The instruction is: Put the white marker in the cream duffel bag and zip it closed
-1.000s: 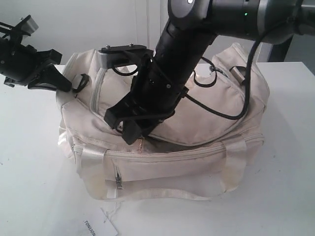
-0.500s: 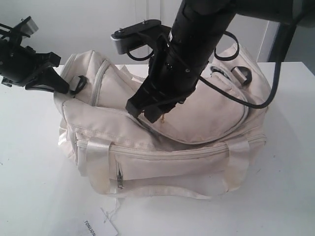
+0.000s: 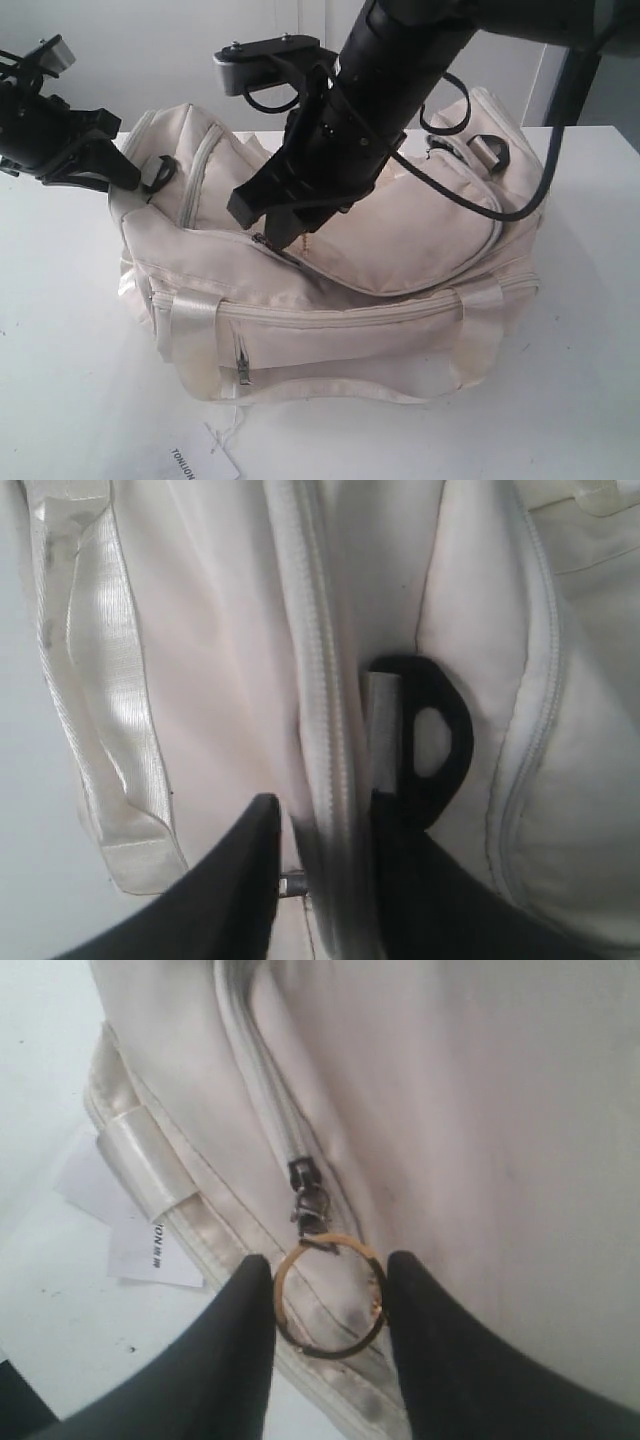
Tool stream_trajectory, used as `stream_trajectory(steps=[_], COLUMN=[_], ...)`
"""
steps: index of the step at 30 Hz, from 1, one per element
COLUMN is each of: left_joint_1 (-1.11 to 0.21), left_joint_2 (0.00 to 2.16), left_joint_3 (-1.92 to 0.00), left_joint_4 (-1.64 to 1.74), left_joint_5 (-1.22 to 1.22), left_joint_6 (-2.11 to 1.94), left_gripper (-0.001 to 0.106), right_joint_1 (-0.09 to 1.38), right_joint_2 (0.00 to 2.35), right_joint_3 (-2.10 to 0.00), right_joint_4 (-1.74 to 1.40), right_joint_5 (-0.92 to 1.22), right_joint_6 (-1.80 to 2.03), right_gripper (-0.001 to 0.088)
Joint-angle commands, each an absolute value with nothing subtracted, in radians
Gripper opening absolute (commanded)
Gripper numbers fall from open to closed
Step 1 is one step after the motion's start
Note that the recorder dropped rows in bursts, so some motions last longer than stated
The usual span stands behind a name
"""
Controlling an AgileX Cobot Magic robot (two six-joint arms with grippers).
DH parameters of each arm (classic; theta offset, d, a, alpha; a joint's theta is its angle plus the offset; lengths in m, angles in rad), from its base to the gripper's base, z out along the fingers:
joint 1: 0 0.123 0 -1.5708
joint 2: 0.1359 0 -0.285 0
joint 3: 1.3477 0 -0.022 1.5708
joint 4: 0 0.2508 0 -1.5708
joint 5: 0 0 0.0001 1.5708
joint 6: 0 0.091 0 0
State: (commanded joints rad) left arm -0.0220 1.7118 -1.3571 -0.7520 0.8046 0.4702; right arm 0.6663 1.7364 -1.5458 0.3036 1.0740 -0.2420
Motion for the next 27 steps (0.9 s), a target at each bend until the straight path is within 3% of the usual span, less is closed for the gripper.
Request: stream_trajectory(steps=[6,19,27], left_joint_1=[-0.022,-0.024,-0.024], left_joint_2=[1.676,1.651,1.651], left_joint_3=[-1.357,-1.308,-1.197], left_joint_4=[-0.738,-0.663,-0.881], left_joint_5=[0.897,1.006,0.969], left_joint_6=[0.468,0.361,0.509], left_gripper=[0.060,0.061,0.061], right_joint_1=[0.666,0.666,0.666], right_joint_2=[1.736,1.736,1.736], right_joint_3=[-1.546,-1.546,-1.546], right_joint_4=[0.311,0.316,0.316], right_joint_5=[1.074,1.072,1.071], right_joint_6=[-0.258,-0.258,-0.261], right_gripper=[0.0026,0.0026,0.0026])
